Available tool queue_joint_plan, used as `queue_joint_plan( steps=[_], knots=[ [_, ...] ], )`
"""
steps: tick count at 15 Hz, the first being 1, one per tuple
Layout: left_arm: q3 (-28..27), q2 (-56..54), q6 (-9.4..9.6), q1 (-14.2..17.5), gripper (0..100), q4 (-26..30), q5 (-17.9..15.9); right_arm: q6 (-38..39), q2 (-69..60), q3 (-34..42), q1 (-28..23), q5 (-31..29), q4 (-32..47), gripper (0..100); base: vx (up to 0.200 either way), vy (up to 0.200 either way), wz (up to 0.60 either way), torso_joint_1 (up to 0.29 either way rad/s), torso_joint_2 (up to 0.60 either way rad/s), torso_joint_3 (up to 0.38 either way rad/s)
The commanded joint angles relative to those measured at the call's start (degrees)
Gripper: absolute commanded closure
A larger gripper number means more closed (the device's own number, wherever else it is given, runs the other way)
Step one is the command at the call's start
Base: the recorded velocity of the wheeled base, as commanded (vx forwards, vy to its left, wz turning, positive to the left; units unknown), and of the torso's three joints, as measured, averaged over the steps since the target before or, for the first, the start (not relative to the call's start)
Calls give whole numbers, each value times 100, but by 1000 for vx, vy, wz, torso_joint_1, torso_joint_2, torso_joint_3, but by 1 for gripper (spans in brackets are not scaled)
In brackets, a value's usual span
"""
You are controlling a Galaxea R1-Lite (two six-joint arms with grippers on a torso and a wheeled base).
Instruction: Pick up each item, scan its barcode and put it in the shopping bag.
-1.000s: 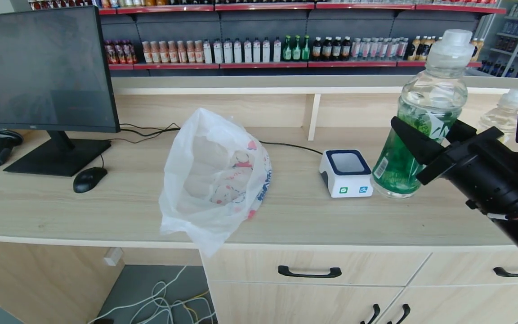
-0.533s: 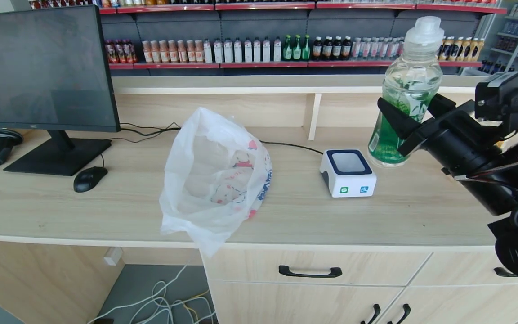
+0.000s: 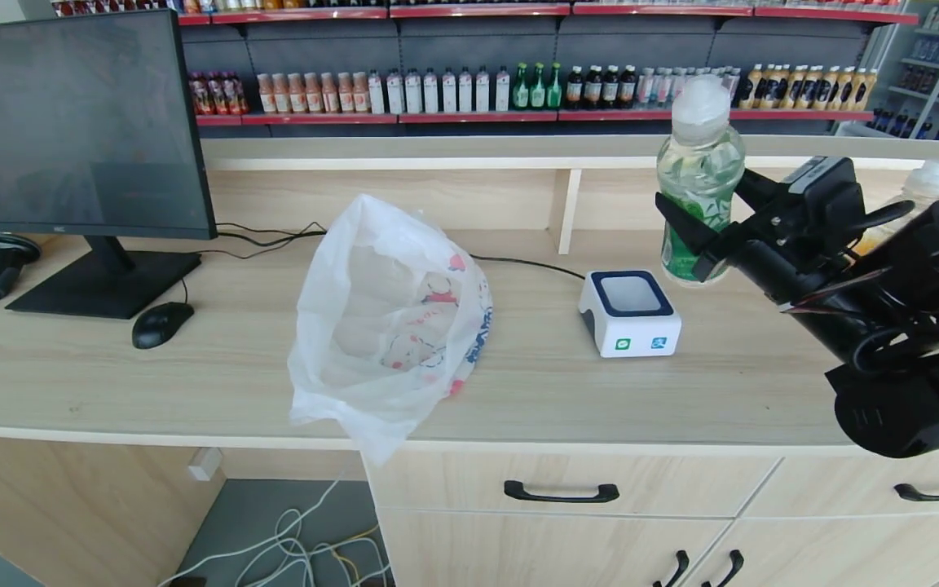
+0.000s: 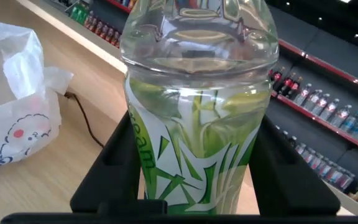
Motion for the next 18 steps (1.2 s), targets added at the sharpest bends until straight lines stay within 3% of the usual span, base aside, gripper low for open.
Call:
queue_joint_plan(
  steps=[1,13,16,18],
  knots=[
    [0,-2,1,0,0,-4,10,-272,137,1,-25,326,-8,100,0,0,0,0,0,0],
    [0,-2,-8,0,0,-4,1,-1186,514,-43,-34,977,-8,100,0,0,0,0,0,0],
    [0,-2,-8,0,0,-4,1,-1309,673,-175,-34,1117,-8,100,0,0,0,0,0,0],
    [0,-2,-8,0,0,-4,1,-1273,752,-649,-25,1249,-8,100,0,0,0,0,0,0]
  ],
)
